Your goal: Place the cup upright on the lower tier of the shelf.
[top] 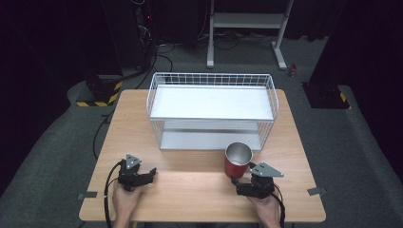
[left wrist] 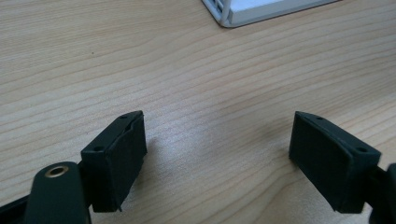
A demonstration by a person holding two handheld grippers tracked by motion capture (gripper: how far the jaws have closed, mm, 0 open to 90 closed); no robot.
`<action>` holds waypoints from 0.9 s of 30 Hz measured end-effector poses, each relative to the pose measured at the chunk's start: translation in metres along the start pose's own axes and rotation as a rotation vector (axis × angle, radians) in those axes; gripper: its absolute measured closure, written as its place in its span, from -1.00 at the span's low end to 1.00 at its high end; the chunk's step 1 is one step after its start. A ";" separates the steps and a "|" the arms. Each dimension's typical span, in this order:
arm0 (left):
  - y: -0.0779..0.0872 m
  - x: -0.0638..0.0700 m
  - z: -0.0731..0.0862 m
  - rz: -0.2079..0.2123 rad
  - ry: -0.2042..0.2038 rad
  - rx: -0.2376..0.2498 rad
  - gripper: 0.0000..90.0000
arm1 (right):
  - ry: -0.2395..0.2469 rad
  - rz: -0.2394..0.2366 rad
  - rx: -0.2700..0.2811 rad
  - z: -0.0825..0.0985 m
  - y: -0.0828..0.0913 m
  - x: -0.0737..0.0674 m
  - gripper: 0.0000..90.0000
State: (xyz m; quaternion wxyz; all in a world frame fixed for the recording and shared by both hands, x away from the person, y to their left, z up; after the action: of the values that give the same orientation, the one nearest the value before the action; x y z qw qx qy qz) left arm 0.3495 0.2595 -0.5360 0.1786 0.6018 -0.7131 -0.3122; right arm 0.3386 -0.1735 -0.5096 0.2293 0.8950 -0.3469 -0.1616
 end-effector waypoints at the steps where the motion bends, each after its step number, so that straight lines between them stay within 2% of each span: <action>1: 0.000 0.000 0.000 0.000 0.000 0.000 -0.57 | -0.001 0.003 -0.001 -0.001 -0.001 0.000 -0.79; 5: 0.000 0.000 0.000 0.000 0.000 0.000 -0.57 | 0.014 0.010 -0.004 -0.003 -0.008 0.000 -0.79; 18: 0.000 0.000 0.000 0.000 0.002 0.000 -0.57 | 0.015 0.035 -0.001 -0.009 -0.024 0.002 -0.78; 27: 0.000 0.000 0.000 0.000 0.002 -0.001 -0.57 | 0.033 0.055 0.009 -0.013 -0.030 0.003 -0.74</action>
State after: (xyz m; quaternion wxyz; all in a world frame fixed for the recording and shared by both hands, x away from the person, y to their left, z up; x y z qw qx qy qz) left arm 0.3494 0.2593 -0.5360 0.1796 0.6018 -0.7129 -0.3120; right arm 0.3624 -0.1522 -0.5147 0.2353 0.8886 -0.3684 -0.1390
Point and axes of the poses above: each handheld gripper's, and its own axes: y roughly backward along the jaws, z roughly out of its underside, x roughly to its right, the point moved 1 cm from there along -y, roughly forward along the jaws, and after that the axes turned 10 degrees about -z, right-handed, at the moved point
